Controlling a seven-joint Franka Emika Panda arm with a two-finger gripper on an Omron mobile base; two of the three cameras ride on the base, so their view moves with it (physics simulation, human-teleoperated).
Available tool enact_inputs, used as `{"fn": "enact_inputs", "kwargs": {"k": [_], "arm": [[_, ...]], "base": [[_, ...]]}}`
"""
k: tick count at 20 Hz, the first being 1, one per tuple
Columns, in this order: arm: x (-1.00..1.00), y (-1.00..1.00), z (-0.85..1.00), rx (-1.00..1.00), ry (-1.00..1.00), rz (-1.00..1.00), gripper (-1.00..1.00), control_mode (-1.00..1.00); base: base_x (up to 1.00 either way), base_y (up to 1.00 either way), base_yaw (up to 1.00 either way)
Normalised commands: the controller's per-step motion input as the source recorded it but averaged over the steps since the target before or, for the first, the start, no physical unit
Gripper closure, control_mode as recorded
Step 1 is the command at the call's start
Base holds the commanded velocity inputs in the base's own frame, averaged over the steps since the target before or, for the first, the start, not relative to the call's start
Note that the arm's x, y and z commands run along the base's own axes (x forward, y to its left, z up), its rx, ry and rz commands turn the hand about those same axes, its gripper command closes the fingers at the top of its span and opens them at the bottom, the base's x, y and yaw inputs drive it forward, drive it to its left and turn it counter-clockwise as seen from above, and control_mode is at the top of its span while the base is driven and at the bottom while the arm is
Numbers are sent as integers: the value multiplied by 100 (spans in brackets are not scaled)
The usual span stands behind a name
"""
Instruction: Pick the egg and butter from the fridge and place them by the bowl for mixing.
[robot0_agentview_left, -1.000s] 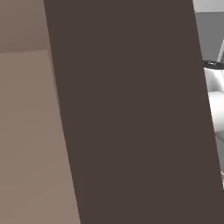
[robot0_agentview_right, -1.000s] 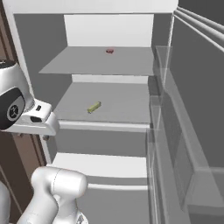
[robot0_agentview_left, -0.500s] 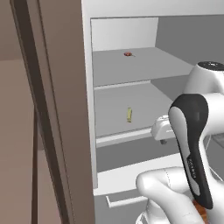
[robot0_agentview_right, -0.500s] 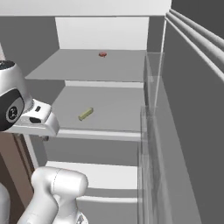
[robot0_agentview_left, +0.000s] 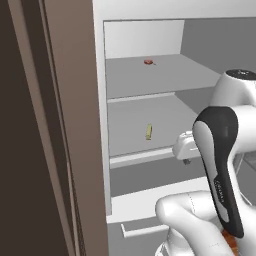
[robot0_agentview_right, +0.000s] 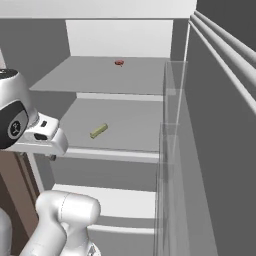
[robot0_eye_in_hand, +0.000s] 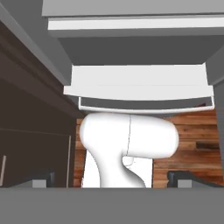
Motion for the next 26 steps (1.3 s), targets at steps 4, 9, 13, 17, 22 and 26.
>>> {"fn": "enact_inputs", "kwargs": {"k": [4, 9, 13, 17, 22, 26], "arm": [[15, -1, -8, 0, 0, 1, -100, -100], [82, -10, -39, 0, 0, 6, -100, -100], [91, -2, -28, 0, -2, 1, -100, -100], [68, 0, -24, 0, -11, 0, -100, -100], [57, 0, -25, 0, -18, 0, -100, -100], [71, 0, -39, 0, -17, 0, -100, -100]], "base": [[34, -6, 3], [0, 0, 0], [0, 0, 0], [0, 0, 0], [0, 0, 0], [0, 0, 0]]}}
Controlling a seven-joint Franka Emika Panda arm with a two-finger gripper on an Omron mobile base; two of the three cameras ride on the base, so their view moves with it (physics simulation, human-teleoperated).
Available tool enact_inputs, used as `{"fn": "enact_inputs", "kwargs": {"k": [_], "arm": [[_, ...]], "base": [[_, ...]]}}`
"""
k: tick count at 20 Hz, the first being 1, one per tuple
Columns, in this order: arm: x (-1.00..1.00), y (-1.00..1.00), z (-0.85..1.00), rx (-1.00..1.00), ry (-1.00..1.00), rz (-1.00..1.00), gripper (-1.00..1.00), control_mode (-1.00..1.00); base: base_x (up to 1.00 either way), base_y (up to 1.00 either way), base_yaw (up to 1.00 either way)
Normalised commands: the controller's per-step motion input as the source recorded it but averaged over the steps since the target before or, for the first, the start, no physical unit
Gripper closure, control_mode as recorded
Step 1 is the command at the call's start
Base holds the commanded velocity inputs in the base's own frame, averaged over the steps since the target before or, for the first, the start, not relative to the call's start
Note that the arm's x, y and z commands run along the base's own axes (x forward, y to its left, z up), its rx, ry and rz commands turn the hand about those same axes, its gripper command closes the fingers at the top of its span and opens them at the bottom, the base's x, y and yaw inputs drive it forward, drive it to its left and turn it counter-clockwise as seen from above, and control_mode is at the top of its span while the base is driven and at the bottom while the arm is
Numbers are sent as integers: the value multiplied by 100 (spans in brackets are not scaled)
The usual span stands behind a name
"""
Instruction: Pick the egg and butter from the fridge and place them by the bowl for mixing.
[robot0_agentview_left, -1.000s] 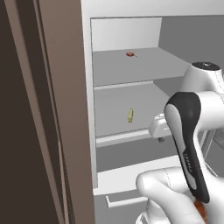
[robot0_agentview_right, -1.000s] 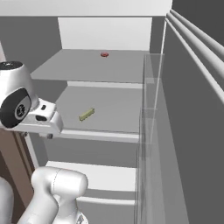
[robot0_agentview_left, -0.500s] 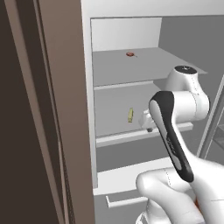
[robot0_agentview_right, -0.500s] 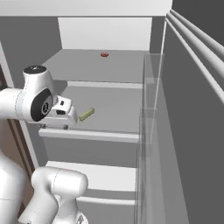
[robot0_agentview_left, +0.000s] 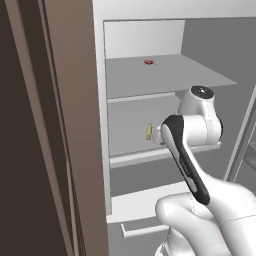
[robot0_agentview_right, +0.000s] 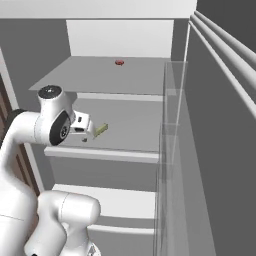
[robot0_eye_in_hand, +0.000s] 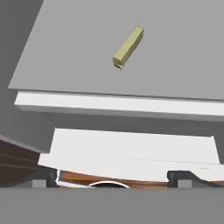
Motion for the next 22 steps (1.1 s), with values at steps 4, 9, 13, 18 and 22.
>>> {"fn": "enact_inputs", "kwargs": {"k": [4, 9, 13, 18, 22], "arm": [[66, 0, -36, 0, -17, -1, -100, -100], [69, 3, -18, 1, -6, -6, -100, -100], [66, 8, -4, 1, 0, -10, -100, -100], [55, 3, 0, 3, 0, -8, -100, -100], [33, 0, 0, 6, 2, -2, -100, -100]], "base": [[0, 0, 0], [0, 0, 0], [0, 0, 0], [0, 0, 0], [0, 0, 0]]}}
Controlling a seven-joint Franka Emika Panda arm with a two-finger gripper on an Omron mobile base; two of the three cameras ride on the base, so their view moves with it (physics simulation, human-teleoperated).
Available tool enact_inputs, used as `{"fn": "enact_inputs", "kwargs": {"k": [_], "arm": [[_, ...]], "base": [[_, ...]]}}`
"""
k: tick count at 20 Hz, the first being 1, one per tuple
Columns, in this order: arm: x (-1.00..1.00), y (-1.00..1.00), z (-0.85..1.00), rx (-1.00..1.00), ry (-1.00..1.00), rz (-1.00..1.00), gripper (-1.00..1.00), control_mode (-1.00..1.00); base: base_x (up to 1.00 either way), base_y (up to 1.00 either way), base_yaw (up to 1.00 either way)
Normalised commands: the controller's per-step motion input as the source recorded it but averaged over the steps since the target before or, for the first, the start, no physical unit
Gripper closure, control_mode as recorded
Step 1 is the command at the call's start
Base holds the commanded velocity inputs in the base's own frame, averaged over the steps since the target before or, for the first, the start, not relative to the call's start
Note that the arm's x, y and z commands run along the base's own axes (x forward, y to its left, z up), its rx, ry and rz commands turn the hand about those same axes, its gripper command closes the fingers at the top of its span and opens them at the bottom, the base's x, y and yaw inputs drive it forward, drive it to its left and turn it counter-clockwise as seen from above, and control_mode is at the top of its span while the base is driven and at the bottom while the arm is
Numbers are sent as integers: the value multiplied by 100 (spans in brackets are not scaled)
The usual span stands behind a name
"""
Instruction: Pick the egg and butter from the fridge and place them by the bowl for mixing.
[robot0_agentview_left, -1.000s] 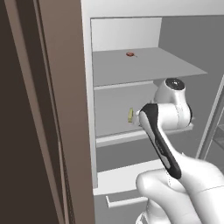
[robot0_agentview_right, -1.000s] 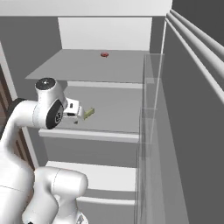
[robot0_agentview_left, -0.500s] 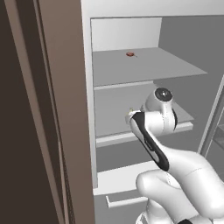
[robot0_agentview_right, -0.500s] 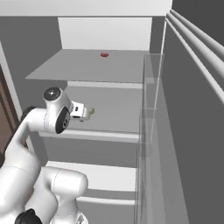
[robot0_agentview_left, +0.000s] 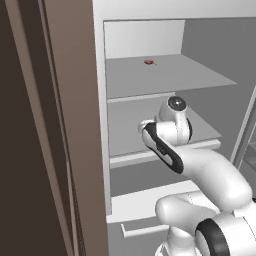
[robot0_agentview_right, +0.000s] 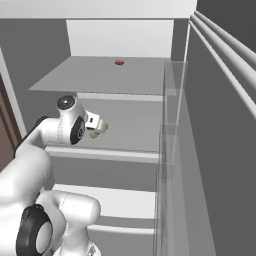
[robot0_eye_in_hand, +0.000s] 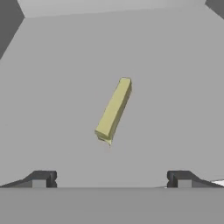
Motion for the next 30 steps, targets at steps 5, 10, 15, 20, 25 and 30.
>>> {"fn": "enact_inputs", "kwargs": {"k": [5, 10, 15, 20, 25, 30], "arm": [[17, 0, -10, 7, 7, 0, -100, -100], [26, 1, -36, 1, 1, 0, -100, -100], [30, 3, -40, 0, 0, 0, -100, -100], [27, 1, -6, 1, 2, 0, -100, -100], [39, 2, 0, 0, 3, -2, -100, -100], [35, 0, -1, 0, 3, -3, -100, -100]], "base": [[0, 0, 0], [0, 0, 0], [0, 0, 0], [0, 0, 0], [0, 0, 0], [0, 0, 0]]}}
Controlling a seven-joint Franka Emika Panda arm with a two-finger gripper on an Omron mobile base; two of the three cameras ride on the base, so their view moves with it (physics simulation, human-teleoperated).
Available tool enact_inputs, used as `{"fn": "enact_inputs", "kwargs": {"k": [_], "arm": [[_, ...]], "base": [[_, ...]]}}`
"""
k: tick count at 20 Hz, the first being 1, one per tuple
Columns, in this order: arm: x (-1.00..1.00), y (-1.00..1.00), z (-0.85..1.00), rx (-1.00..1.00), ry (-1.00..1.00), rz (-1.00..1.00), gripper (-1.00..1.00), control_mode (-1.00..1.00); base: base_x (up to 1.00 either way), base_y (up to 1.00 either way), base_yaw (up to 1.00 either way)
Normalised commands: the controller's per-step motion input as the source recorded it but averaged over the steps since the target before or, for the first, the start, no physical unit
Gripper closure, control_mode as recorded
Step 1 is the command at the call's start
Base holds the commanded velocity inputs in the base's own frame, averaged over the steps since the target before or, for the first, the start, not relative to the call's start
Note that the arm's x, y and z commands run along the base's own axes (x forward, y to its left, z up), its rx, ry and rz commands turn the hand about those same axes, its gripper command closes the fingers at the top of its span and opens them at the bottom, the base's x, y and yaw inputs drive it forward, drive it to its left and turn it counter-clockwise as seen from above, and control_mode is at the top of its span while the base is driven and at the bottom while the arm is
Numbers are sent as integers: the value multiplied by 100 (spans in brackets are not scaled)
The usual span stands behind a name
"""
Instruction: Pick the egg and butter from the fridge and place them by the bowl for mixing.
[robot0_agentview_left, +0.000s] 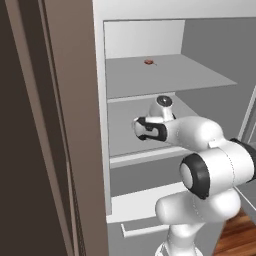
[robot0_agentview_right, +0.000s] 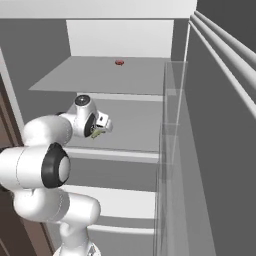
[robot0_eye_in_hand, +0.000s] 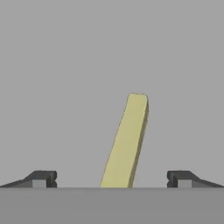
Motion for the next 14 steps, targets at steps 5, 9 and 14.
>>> {"fn": "enact_inputs", "kwargs": {"k": [5, 9, 14], "arm": [[20, 0, -10, 0, 1, -1, -100, -100], [11, 0, -16, 0, 1, 0, -100, -100], [5, 0, -18, 0, 3, -1, -100, -100]], "base": [[0, 0, 0], [0, 0, 0], [0, 0, 0]]}}
